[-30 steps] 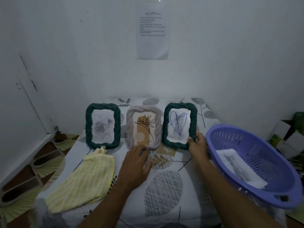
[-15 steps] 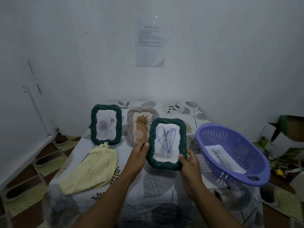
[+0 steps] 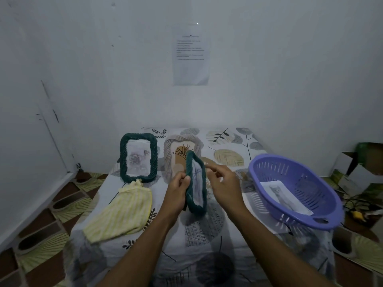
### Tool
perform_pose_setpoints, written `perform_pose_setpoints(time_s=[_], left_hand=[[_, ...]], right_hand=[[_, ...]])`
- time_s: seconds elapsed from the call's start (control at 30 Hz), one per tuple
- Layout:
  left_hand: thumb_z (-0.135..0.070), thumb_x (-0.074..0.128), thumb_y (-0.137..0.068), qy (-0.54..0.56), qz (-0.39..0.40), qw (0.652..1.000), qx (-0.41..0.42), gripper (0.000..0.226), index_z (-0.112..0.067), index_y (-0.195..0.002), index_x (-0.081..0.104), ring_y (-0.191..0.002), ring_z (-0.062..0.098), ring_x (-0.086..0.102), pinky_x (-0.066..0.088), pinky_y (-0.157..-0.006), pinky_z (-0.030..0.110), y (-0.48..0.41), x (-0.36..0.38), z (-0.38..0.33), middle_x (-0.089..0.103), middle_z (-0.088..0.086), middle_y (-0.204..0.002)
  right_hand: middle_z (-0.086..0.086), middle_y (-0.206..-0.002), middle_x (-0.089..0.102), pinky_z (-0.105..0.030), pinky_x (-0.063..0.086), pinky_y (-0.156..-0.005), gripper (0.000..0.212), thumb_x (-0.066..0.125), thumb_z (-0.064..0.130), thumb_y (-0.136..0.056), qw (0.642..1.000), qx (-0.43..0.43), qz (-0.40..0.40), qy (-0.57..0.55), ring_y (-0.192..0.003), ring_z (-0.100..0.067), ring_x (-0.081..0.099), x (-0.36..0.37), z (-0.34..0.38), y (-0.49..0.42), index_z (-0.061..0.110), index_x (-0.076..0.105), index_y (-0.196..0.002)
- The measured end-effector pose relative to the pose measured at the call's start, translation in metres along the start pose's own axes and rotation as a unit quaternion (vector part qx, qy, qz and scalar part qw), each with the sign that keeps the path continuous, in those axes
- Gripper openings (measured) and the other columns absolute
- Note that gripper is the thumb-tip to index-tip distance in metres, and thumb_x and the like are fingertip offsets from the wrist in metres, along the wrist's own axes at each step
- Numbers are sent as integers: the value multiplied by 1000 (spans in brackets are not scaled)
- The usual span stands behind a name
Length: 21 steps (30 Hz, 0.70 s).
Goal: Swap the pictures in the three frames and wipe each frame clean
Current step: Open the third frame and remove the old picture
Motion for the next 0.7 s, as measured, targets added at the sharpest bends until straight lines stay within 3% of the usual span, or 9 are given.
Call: perform_pose_setpoints(time_s=[0.07,0.13,0.2,0.27,0.37,0.5,0.7], left_hand=[[-30,42,-101,-25,21,999,25,21,-15,-91,51,-81,24,62,49,-66,40,3,3,-6,62,14,-92],[-31,38,-103,-40,47,997,41,21,-25,-93,56,-85,13,64,51,-68,23,9,8,-12,65,0,-92],[-32,32,-104,-41,69,996,38,29,-29,-102,60,-95,0,64,49,-77,15,14,12,-14,67,-11,-100],[-31,30,-104,-29,74,996,26,34,-26,-112,62,-109,-3,59,45,-94,22,15,13,-13,67,-12,-112],[-30,30,-105,-12,79,997,12,37,-26,-119,63,-116,1,57,40,-105,33,15,13,-11,66,-13,-119],[-27,26,-105,23,80,996,10,42,-22,-120,65,-120,2,55,40,-107,35,15,13,-12,63,-12,-126],[-30,26,-104,39,96,995,13,43,-28,-120,66,-125,4,51,39,-104,33,14,14,-12,62,-13,-129]], right_hand=[[6,-96,70,-25,54,-77,23,55,27,-95,998,32,39,-22,-88,-8,65,10,5,-10,18,73,-107],[-2,-89,73,-37,59,-77,23,56,31,-94,993,83,60,-51,-85,-19,68,17,2,-18,18,75,-95],[-3,-88,73,-37,60,-75,21,57,30,-94,987,123,58,-89,-84,-21,69,18,-2,-21,17,75,-93],[-1,-90,74,-34,59,-75,18,62,28,-92,985,131,50,-100,-85,-17,69,15,-5,-22,16,74,-97],[-3,-97,74,-38,60,-78,23,70,21,-86,982,146,60,-100,-89,-18,70,13,-14,-22,12,72,-107],[-7,-96,73,-44,61,-76,21,72,17,-83,982,158,51,-92,-88,-23,71,5,-17,-22,12,72,-103],[-9,-94,72,-40,62,-65,26,74,17,-80,982,152,57,-94,-79,-22,73,1,-15,-22,11,71,-105]])
Point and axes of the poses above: each hand's wrist, its own y-axis away from the middle knuckle, its own x-axis out of the palm, z = x × y, the point moved 6 cm from there along -y, towards the middle knuckle
